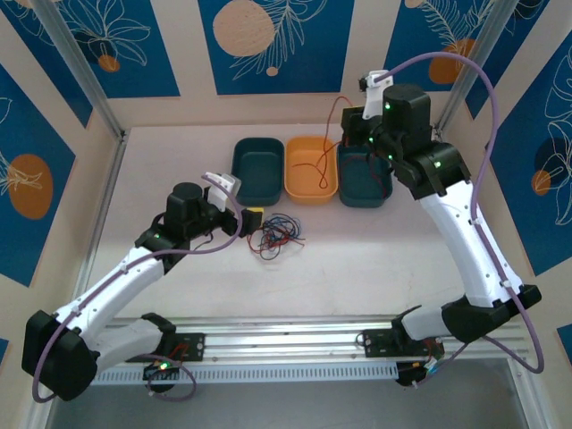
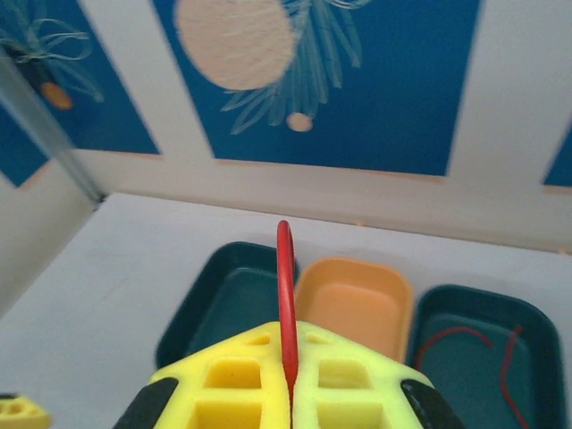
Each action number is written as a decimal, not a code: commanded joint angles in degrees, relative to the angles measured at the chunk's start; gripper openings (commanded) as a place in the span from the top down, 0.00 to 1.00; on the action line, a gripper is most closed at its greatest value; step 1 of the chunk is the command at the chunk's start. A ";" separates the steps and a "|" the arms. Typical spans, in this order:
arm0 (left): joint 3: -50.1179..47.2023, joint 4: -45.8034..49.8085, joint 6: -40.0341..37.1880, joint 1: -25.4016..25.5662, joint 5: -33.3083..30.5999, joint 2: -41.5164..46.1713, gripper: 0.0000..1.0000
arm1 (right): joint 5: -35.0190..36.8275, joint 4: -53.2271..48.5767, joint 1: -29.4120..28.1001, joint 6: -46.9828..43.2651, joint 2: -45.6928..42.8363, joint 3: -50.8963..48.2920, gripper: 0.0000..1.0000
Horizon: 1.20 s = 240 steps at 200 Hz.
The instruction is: Untangle the cables
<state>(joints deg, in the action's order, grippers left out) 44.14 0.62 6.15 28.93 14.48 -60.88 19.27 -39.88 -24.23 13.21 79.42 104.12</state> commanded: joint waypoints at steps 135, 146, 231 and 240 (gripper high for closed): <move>0.82 0.72 2.29 -0.17 -2.35 -1.41 0.00 | -8.70 2.30 20.41 1.92 19.23 -0.42 1.00; 0.43 0.36 2.45 -0.12 -2.74 -1.24 0.00 | -8.75 1.38 20.92 1.24 21.09 -0.17 1.00; 1.35 0.70 2.18 -0.17 -3.32 -2.44 0.00 | -2.47 -4.46 22.07 -1.17 29.12 1.80 1.00; 1.31 0.61 2.26 -0.10 -3.35 -2.49 0.00 | -2.66 -4.52 22.03 -1.07 29.28 1.79 1.00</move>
<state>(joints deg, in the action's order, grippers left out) 44.16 1.17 7.70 28.93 11.70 -63.20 15.20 -42.89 -2.68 12.51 108.99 104.38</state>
